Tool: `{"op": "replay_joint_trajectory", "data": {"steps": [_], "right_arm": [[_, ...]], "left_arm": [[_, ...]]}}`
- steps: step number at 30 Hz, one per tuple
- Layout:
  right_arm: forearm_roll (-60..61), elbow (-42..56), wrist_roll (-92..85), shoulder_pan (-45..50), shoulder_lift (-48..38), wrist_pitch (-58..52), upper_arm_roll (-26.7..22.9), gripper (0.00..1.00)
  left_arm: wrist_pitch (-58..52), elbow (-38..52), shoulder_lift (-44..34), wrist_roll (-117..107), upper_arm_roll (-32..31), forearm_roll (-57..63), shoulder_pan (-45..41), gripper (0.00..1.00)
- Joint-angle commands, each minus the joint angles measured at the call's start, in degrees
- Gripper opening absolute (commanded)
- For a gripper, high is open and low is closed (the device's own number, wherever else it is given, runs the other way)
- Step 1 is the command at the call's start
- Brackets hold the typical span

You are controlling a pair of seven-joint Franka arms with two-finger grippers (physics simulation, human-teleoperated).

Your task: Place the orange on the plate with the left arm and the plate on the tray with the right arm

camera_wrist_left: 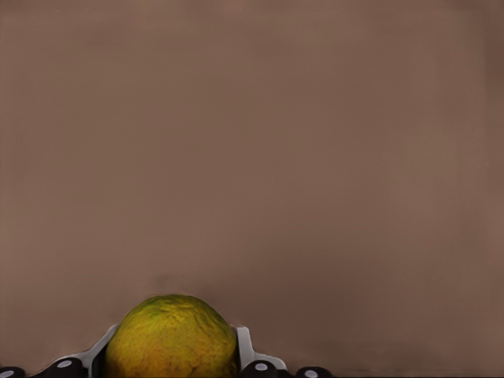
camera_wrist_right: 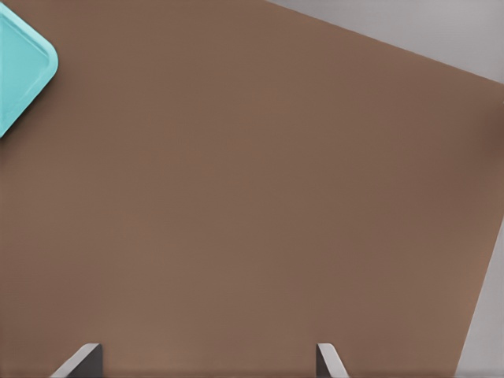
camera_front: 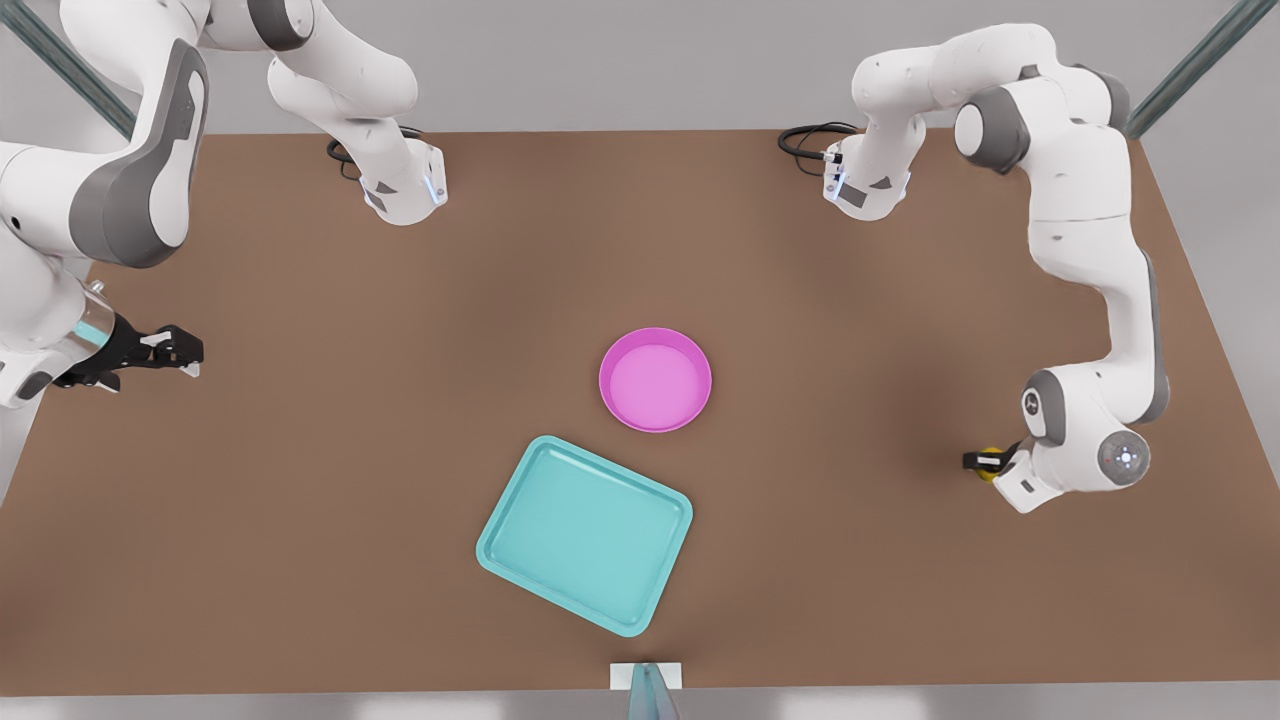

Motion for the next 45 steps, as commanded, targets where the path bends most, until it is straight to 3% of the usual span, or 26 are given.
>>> {"op": "replay_joint_trajectory", "data": {"steps": [1,5,8,10,12,15,16,21,24,26,27,28,29,31,38,41,45], "right_arm": [[0.04,0.03,-0.51,-0.07,0.02,0.01,-0.01,1.00],[0.12,0.03,-0.51,-0.08,-0.06,-0.08,-0.01,1.00],[0.12,0.03,-0.51,-0.16,0.02,-0.08,-0.01,1.00],[0.12,-0.06,-0.51,-0.08,0.02,0.01,-0.01,1.00],[0.12,-0.06,-0.51,-0.08,0.20,0.01,-0.01,1.00],[0.12,-0.06,-0.51,-0.08,0.29,0.10,-0.01,1.00],[0.12,-0.06,-0.51,-0.08,0.29,0.10,-0.01,1.00],[0.12,-0.06,-0.51,-0.16,0.37,0.01,-0.10,1.00],[0.12,-0.06,-0.42,-0.16,0.46,0.01,-0.10,1.00],[0.04,-2.78,-0.25,-0.16,1.08,-0.34,-0.10,1.00],[0.12,-5.51,-0.25,-0.16,1.08,-0.34,-0.10,1.00],[0.21,-8.23,-0.25,-0.25,1.17,-0.34,-0.10,1.00],[1.35,-10.16,-0.25,-0.25,1.87,-0.34,-0.10,1.00],[4.60,-12.63,0.02,-0.34,5.12,0.89,-0.54,1.00],[19.72,-32.22,-1.56,0.63,5.47,26.72,-2.47,1.00],[20.34,-38.02,-2.62,3.44,6.09,34.02,-2.39,1.00],[23.85,-39.96,-3.23,8.27,8.11,34.20,-2.30,1.00]], "left_arm": [[-14.08,0.00,-4.09,-17.90,-0.19,-1.13,-5.49,0.59],[-19.53,2.01,-7.18,-49.89,-0.19,-6.66,-27.11,0.61],[-19.97,10.36,-1.12,-65.27,-0.19,-11.67,-38.36,0.61],[-19.27,19.69,6.53,-71.08,-0.19,-11.76,-41.71,0.61],[-14.97,19.78,7.50,-74.42,-2.03,-11.76,-42.15,0.61],[-16.89,18.81,7.59,-74.77,-2.30,-10.97,-43.64,0.63],[-19.09,18.81,7.59,-74.68,-2.38,-11.06,-43.55,1.00],[-22.34,19.86,5.05,-74.51,-0.72,-11.41,-42.50,1.00],[-45.19,32.08,-8.05,-53.70,4.47,-11.15,-29.23,1.00],[-48.27,32.43,-16.04,-34.89,13.08,-10.10,-27.91,1.00],[-47.31,27.53,-20.87,-23.38,10.28,-4.30,-26.42,1.00],[-41.95,17.77,-27.91,-20.19,-2.63,-1.40,-15.36,1.00],[-39.31,14.94,-30.46,-20.19,-8.10,1.50,-10.95,1.00],[-41.06,14.68,-33.19,-19.93,-7.40,2.56,-10.86,1.00],[-44.84,16.35,-32.40,-19.84,-6.78,2.56,-10.51,1.00],[-45.72,16.35,-32.49,-19.58,-6.25,2.56,-10.59,1.00],[-45.99,16.35,-32.57,-19.58,-6.16,2.56,-10.51,1.00]]}}
